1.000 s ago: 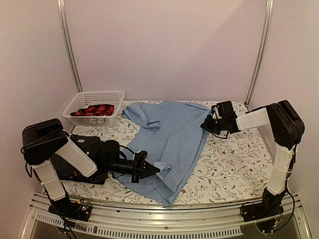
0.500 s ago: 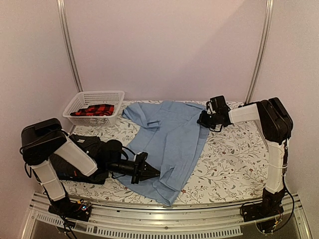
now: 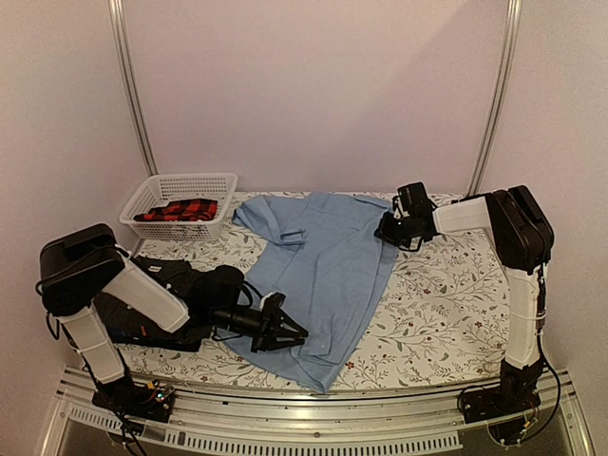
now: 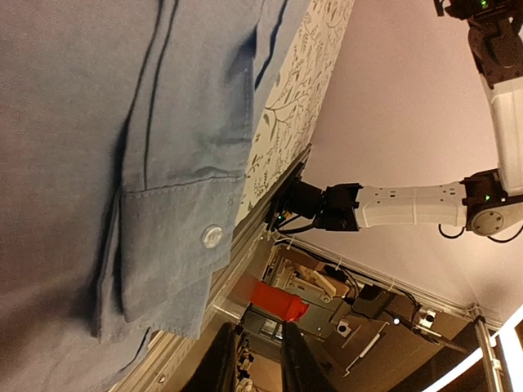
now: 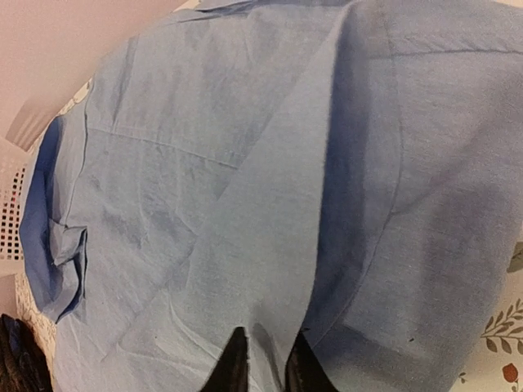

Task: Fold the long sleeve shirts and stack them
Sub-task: Fold the sleeve of the 1/3-folded shirt, then move the 1/3-folded shirt to the center of the board.

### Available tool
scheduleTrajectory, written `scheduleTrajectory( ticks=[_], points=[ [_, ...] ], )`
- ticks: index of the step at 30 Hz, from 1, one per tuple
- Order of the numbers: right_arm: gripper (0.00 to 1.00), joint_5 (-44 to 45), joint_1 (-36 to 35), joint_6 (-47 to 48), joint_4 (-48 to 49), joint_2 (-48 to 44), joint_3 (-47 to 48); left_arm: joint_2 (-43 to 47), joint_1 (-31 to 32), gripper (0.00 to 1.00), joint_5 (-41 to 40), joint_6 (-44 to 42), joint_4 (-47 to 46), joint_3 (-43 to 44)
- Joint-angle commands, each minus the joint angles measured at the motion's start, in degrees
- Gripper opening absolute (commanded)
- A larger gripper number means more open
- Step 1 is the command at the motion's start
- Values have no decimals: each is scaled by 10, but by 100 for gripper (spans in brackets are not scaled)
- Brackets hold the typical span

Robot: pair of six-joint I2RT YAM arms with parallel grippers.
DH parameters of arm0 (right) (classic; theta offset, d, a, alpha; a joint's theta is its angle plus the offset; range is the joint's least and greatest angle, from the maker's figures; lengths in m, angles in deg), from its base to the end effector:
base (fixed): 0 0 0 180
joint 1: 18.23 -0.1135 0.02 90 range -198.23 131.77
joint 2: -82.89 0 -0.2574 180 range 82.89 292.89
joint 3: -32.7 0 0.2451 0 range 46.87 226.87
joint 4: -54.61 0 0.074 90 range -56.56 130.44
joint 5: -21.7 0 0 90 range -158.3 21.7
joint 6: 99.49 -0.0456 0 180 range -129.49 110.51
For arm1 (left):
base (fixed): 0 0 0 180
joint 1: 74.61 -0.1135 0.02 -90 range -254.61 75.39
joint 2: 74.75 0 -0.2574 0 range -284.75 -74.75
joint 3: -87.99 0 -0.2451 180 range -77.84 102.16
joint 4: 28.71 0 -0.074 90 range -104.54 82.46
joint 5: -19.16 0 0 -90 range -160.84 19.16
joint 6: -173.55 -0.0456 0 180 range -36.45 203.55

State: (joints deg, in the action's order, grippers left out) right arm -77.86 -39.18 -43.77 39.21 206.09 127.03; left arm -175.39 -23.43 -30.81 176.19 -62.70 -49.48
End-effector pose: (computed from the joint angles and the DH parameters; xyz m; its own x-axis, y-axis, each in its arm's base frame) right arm 0.4276 0.1718 0.1275 -0.7998 0.2885 -0.5264 -0.0159 0.8664 0.4991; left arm 0.1630 -0.2493 0.1139 -0.9518 -0.0373 0.3046 -0.3003 0.3170 -0.8996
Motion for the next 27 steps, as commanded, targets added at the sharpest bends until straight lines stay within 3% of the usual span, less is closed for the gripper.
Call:
scheduleTrajectory(
  ticks=[1, 3, 6, 9, 12, 19, 27],
  points=[
    [27, 39, 2, 18, -43, -7, 19, 51, 3, 24, -15, -127, 159, 57],
    [36, 53, 10, 26, -59, -23, 22, 77, -5, 29, -36, -192, 245, 86],
    [40, 73, 14, 37, -92, -42, 38, 107, -22, 31, -72, -275, 347, 122],
    [38, 73, 13, 41, -105, -56, 41, 111, -36, 32, -91, -351, 425, 166],
    [28, 72, 4, 42, -105, -65, 45, 94, -41, 30, -115, -416, 510, 214],
    [14, 12, -1, 35, -66, -37, 68, 41, -42, 23, -130, -488, 566, 284],
    [13, -51, 17, 6, -54, 55, 139, -18, -45, 20, -115, -524, 591, 336]
  ],
)
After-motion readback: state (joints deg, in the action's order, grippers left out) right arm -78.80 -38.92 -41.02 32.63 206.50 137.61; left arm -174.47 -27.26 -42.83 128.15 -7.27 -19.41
